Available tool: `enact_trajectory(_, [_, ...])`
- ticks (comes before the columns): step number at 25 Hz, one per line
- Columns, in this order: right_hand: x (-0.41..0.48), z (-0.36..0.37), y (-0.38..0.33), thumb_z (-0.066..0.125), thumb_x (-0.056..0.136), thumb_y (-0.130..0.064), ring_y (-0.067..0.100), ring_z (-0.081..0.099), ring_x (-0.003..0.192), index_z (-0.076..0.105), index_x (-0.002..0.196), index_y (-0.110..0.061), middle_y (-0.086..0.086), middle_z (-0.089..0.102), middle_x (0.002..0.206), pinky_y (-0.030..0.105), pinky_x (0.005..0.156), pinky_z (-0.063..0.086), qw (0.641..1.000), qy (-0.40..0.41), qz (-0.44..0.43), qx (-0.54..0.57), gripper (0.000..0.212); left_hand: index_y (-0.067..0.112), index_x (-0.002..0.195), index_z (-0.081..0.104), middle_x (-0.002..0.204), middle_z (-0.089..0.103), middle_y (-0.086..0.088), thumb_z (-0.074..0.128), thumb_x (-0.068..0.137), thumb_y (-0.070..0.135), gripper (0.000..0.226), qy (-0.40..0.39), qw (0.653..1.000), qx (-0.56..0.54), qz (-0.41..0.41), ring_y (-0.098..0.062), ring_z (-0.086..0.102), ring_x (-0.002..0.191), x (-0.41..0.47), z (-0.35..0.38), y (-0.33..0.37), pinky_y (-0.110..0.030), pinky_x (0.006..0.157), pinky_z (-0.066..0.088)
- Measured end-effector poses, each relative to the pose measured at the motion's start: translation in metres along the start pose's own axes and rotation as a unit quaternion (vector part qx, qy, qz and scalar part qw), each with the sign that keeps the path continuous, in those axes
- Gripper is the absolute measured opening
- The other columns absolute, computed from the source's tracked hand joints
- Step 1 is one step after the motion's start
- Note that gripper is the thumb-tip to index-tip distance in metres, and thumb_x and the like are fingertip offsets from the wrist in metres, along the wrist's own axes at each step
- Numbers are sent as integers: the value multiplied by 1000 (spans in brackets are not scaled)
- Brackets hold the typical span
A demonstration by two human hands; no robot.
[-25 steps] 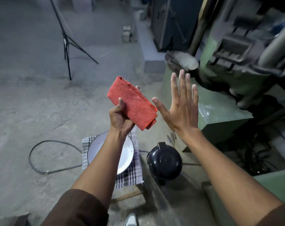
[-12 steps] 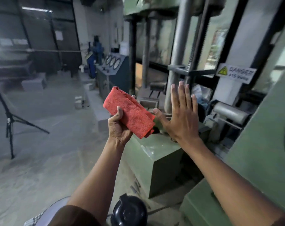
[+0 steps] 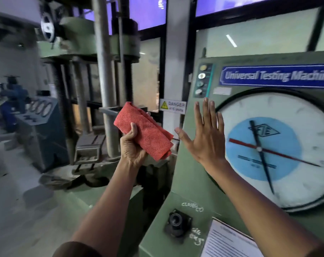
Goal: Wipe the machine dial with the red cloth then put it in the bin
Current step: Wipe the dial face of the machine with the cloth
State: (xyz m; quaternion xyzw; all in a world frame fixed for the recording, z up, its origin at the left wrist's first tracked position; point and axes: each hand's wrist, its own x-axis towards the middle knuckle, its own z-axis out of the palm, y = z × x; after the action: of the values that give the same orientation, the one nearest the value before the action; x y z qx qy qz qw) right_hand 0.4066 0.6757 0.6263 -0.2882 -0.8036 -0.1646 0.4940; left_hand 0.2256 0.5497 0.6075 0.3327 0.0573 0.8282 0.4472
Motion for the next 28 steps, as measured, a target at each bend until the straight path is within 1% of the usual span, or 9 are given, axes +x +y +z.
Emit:
enact_trajectory(3, [-8,-33,69,26,97,-78,28,2,161,11,166,-14,13,5,174,52,128,11,997,10,34,-70,95,3,131,60,120,69,-15,100,54,25,89,-17,999,2,-45,-32,69,109,24,30,-65,-56,101,55])
enact_trajectory(7, [-19,-73,143,30,98,-76,29,6,161,16,165,-12,13,9,173,52,128,13,989,22,70,-130,94,3,121,71,121,69,-14,100,53,27,78,-34,996,2,-78,-30,66,111,52,63,-133,-55,118,38])
enact_trajectory(12, [-31,-102,207,25,98,-77,28,2,161,12,166,-12,13,4,174,50,129,11,978,17,104,-181,95,4,130,62,120,70,-13,101,52,29,91,-47,993,-7,-110,-28,71,106,77,88,-197,-51,96,59])
enact_trajectory(17, [-31,-96,247,25,99,-75,27,-2,161,9,166,-13,12,1,174,49,129,9,969,9,122,-216,93,7,114,74,117,70,-11,97,59,27,63,-81,988,-9,-131,-26,69,106,105,89,-234,-50,111,48])
enact_trajectory(19, [-27,-88,259,27,99,-75,28,-1,161,10,166,-12,13,1,174,49,129,8,964,8,129,-231,93,6,118,70,118,68,-11,87,70,25,54,-89,986,-17,-143,-26,67,107,121,83,-243,-49,108,50])
enact_trajectory(22, [-15,-75,277,28,100,-74,28,-1,161,10,166,-12,12,1,174,49,129,7,960,8,135,-246,93,8,127,61,114,66,-9,76,79,24,52,-57,988,-8,-144,-26,66,103,157,73,-255,-49,106,53])
enact_trajectory(24, [-4,-67,292,29,100,-74,28,-1,161,10,166,-12,12,1,174,50,129,7,956,5,145,-255,92,11,119,66,105,68,-7,72,87,23,35,-25,990,29,-136,-24,67,96,185,66,-263,-50,110,49])
enact_trajectory(26, [10,-60,311,29,100,-74,28,-2,161,8,166,-13,13,0,174,50,129,6,952,6,160,-261,92,15,105,74,94,73,-3,70,91,20,16,6,989,87,-120,-22,71,85,211,62,-271,-47,98,56])
enact_trajectory(28, [20,-55,328,28,100,-75,27,-3,161,6,166,-15,13,0,174,50,130,4,947,17,165,-276,92,16,101,76,88,76,0,76,87,17,14,62,983,155,-73,-20,72,79,230,60,-279,-39,80,60])
